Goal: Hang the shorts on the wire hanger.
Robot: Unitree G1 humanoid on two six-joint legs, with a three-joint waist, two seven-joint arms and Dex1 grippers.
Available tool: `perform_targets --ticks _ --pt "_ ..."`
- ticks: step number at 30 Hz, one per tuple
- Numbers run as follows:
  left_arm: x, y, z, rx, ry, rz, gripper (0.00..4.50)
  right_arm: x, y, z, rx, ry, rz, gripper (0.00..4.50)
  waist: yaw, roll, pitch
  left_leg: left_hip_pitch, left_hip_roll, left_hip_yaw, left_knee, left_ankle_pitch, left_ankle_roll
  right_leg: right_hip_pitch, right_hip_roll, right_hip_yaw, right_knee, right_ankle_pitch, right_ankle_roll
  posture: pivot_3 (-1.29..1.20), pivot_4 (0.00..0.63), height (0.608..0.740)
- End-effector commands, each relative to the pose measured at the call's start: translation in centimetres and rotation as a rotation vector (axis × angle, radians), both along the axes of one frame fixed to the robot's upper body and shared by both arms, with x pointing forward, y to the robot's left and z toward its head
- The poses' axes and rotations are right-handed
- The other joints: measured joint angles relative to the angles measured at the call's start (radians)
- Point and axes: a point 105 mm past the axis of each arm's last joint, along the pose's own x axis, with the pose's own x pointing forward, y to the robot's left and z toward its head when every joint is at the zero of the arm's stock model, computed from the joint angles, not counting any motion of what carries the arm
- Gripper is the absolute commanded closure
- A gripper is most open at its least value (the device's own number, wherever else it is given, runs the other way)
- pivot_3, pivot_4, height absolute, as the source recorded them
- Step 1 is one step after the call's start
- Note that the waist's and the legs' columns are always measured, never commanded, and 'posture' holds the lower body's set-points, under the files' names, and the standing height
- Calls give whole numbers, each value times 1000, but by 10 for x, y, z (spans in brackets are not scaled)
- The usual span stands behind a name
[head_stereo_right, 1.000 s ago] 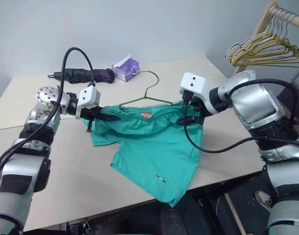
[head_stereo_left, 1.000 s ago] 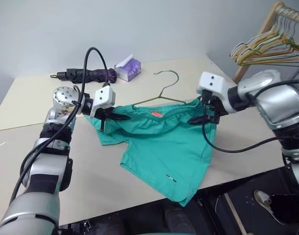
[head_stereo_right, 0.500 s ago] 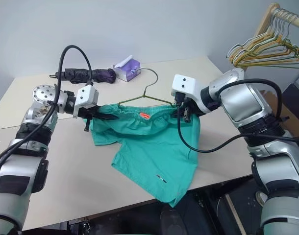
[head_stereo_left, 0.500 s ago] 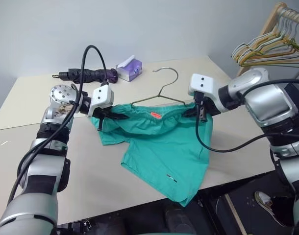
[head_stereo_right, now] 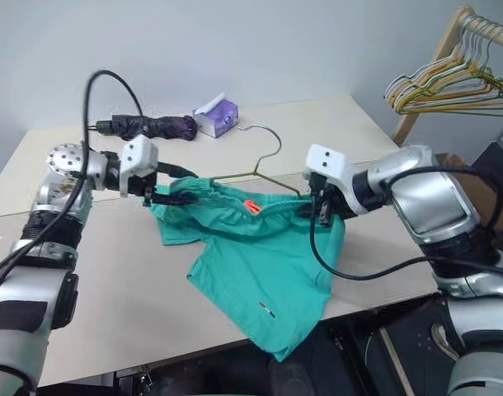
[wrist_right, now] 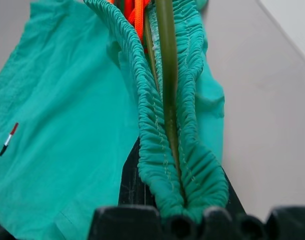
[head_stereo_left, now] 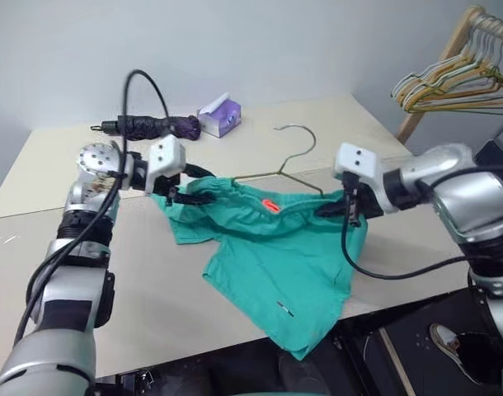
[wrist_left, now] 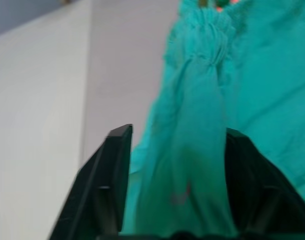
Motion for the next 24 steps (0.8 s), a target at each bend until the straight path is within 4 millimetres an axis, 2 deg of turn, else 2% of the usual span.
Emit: perform_targets --ticks 1,2,4,8,15,19,24 --pt "4 16 29 -127 -107 130 350 -15 -3 14 75 -30 -42 4500 11 0 0 0 0 0 0 0 0 0 0 0 0 0 0 -41 57 740" --pt "5 19 36 -168 -134 166 79 -19 -5 11 89 -19 -58 4500 21 0 0 0 0 0 0 0 0 1 0 0 0 0 0 -34 61 740" --pt "5 24 51 -259 -178 239 35 -26 -8 7 124 6 -101 4500 44 0 0 0 0 0 0 0 0 1 0 0 0 0 0 -18 60 740" --pt "-8 26 62 -318 -165 256 35 -32 -17 -4 155 39 -204 4500 86 0 0 0 0 0 0 0 0 1 0 0 -1 0 0 -23 56 740" --pt "-30 -1 75 -462 -115 192 35 -32 -40 -12 185 56 -440 4500 142 -1 0 0 0 1 0 0 0 2 0 0 -2 0 0 -79 72 740" --pt "-42 -16 86 -592 29 139 35 -35 -55 -15 220 66 -595 4500 142 -1 0 0 0 1 0 0 0 2 1 0 -4 0 0 -124 78 740" --pt "-59 -39 101 -672 145 34 35 -37 -78 -19 252 56 -778 4500 132 -1 0 0 0 2 0 0 0 2 1 0 -4 0 0 -163 87 740"
